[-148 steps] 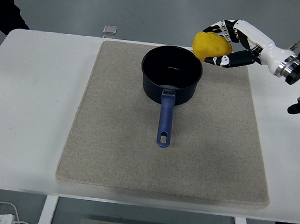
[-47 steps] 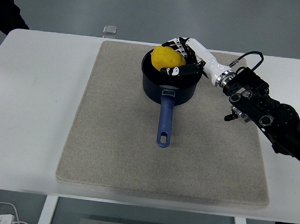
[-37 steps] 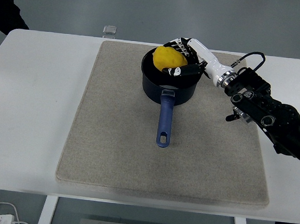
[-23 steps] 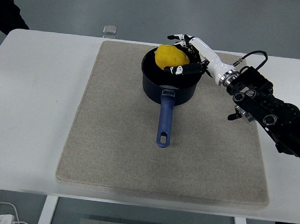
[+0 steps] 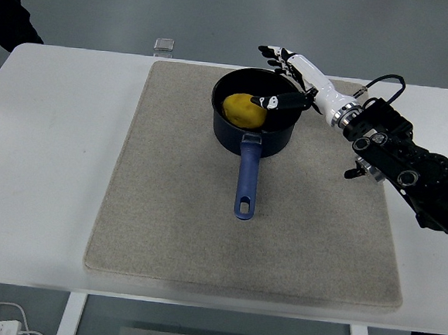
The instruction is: Put the potato in the blue pot
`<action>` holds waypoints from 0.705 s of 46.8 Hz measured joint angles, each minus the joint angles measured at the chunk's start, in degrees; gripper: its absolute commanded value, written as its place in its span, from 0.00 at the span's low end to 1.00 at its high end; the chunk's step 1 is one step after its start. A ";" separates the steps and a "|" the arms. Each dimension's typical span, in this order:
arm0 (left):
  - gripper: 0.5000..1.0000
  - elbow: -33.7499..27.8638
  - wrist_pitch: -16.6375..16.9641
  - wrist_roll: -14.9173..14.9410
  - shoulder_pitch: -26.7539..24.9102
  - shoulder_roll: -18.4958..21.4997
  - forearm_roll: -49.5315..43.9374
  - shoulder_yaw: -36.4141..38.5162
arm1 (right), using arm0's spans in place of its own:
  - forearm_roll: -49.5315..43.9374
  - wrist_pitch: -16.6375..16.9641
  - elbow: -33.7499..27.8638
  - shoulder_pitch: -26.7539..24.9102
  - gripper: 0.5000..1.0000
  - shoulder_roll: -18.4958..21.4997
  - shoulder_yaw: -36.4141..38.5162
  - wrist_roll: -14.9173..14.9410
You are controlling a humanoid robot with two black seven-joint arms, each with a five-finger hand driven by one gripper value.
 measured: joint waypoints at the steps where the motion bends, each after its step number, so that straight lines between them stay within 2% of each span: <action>1: 1.00 0.00 0.00 0.00 0.00 0.00 0.00 0.00 | 0.06 0.00 0.00 0.00 0.83 -0.23 0.42 -0.01; 7: 1.00 -0.04 0.01 0.02 -0.01 0.00 0.00 -0.02 | 2.09 0.63 0.00 -0.34 0.83 -0.61 5.67 -0.47; 15: 1.00 -0.04 0.01 0.05 0.00 0.00 0.00 -0.02 | 13.40 3.23 0.03 -0.46 0.83 -2.01 8.92 -0.66; 25: 1.00 -0.11 -0.04 0.06 0.00 0.00 0.00 0.07 | 28.95 3.27 -0.17 0.12 0.83 -2.52 12.01 -0.66; 33: 1.00 -0.07 -0.04 0.04 0.04 0.00 0.00 0.07 | 31.85 3.20 -0.23 -0.07 0.83 -2.37 16.78 -0.60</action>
